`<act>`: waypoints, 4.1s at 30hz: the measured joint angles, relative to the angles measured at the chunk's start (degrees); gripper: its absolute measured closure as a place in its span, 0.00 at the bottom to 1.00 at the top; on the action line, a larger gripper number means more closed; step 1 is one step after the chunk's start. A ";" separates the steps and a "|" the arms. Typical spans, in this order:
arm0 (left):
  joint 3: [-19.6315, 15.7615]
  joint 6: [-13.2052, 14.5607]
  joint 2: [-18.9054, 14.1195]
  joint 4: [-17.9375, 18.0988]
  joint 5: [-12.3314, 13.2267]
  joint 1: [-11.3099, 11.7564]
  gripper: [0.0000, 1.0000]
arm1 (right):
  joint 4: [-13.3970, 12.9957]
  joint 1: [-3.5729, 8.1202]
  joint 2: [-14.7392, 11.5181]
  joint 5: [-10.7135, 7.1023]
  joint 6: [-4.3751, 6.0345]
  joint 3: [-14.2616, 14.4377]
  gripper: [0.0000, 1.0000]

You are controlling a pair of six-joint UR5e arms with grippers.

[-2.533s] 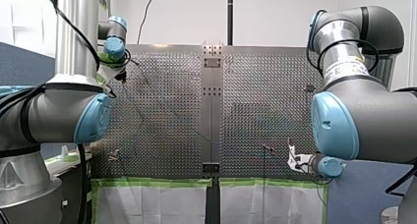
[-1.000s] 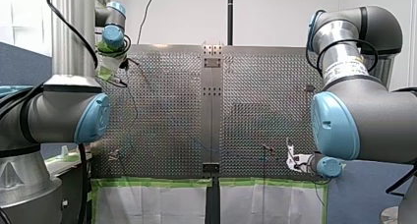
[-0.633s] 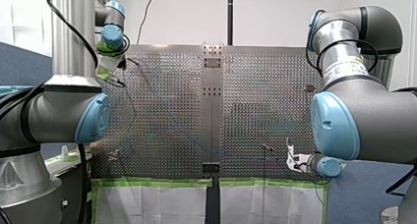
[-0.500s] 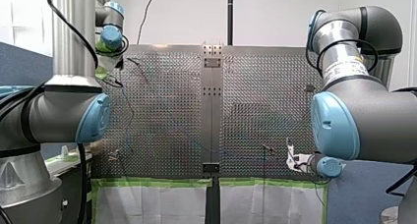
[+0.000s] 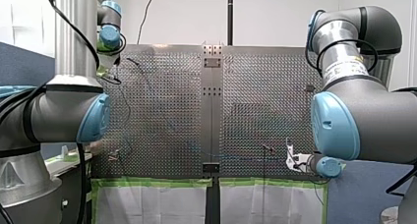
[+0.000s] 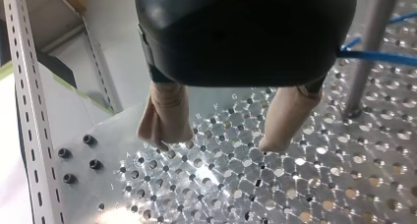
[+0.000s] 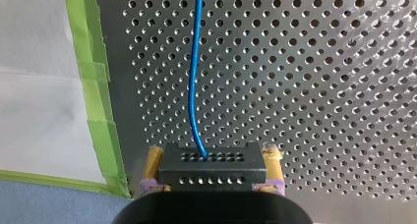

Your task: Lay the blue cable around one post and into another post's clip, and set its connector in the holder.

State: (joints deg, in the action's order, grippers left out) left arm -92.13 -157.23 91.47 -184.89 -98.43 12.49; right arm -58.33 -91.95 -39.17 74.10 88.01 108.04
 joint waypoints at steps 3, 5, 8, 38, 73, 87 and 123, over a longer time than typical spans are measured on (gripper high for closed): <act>1.19 0.26 1.21 -0.04 0.30 0.03 0.00 | -0.03 -0.08 0.00 -0.04 0.04 0.01 0.72; 1.56 0.39 1.78 0.03 0.35 0.04 0.00 | -0.07 -0.09 0.00 -0.06 0.06 0.00 0.72; 1.95 0.39 2.38 0.65 0.36 0.20 0.00 | -0.11 -0.10 0.01 -0.08 0.07 -0.01 0.72; 5.08 5.14 9.47 0.20 -0.55 -0.50 0.00 | -0.43 -0.58 0.02 -0.09 0.00 -0.05 0.72; 6.21 17.11 8.70 -12.26 -17.41 -4.62 0.00 | -0.13 -1.13 0.00 0.11 -0.20 -0.05 0.72; 6.74 9.76 8.73 -17.23 -11.96 -4.82 0.00 | -0.21 -1.25 0.00 0.18 -0.20 -0.05 0.72; 6.85 -8.33 8.66 -19.33 3.68 -2.90 0.00 | -0.25 -1.36 0.02 0.18 -0.27 -0.04 0.72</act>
State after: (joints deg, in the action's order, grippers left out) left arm -85.28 -165.56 100.13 -204.22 -94.75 9.59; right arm -58.58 -93.31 -39.15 74.28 87.73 108.00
